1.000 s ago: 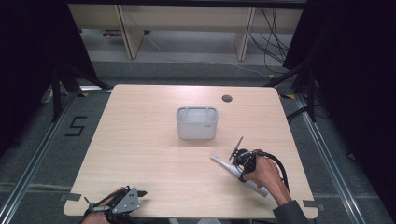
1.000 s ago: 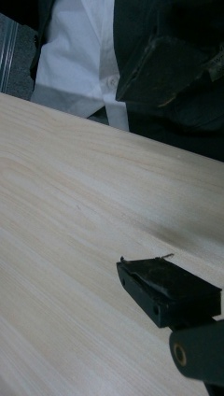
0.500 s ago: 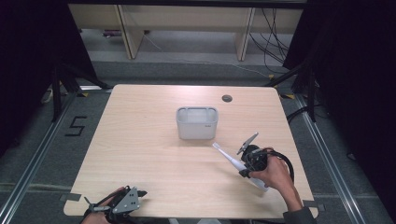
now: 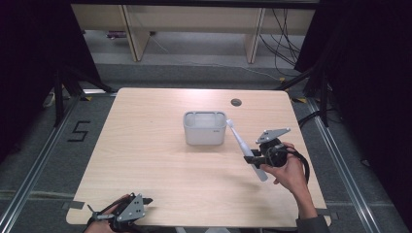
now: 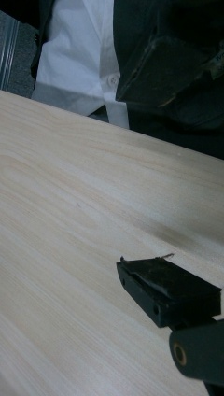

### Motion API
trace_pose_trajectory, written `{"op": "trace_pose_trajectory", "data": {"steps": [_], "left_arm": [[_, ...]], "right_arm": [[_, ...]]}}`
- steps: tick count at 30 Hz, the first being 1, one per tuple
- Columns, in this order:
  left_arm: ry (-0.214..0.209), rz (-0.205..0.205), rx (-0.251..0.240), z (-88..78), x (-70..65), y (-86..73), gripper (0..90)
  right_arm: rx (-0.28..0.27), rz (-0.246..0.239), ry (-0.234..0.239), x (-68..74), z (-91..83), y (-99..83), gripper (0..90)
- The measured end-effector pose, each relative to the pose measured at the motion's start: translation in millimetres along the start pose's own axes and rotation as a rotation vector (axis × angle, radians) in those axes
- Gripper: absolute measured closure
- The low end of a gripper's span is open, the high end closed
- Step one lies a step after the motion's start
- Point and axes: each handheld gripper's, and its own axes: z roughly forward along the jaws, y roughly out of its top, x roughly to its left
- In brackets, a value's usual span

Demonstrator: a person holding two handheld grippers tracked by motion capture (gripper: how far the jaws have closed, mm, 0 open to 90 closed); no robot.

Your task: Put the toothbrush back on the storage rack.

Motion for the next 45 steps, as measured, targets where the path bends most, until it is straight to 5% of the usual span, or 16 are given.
{"op": "trace_pose_trajectory", "data": {"steps": [3, 4, 5, 25, 45], "left_arm": [[-0.003, 0.015, 0.013, -0.8, 0.7, 0.3, 14.9], [-0.002, -0.009, -0.008, 0.6, -0.7, -0.2, 14.9], [-0.001, -0.009, -0.008, 0.3, -0.4, -0.1, 14.9], [0.019, 0.001, -0.002, -2.0, 1.9, 0.0, 14.9], [0.028, -0.02, -0.037, -2.4, 1.4, 0.6, 14.9]], "right_arm": [[-0.044, 0.027, -0.006, -2.0, -0.1, 0.9, 66.5], [-0.065, 0.046, -0.003, -4.1, -0.6, 1.8, 66.5], [-0.126, 0.06, -0.007, -10.2, 0.0, 3.8, 66.5], [-0.366, 0.127, -0.083, -29.2, 9.4, 26.8, 66.5], [-0.457, 0.166, -0.084, -26.0, 19.0, 56.1, 66.4]]}}
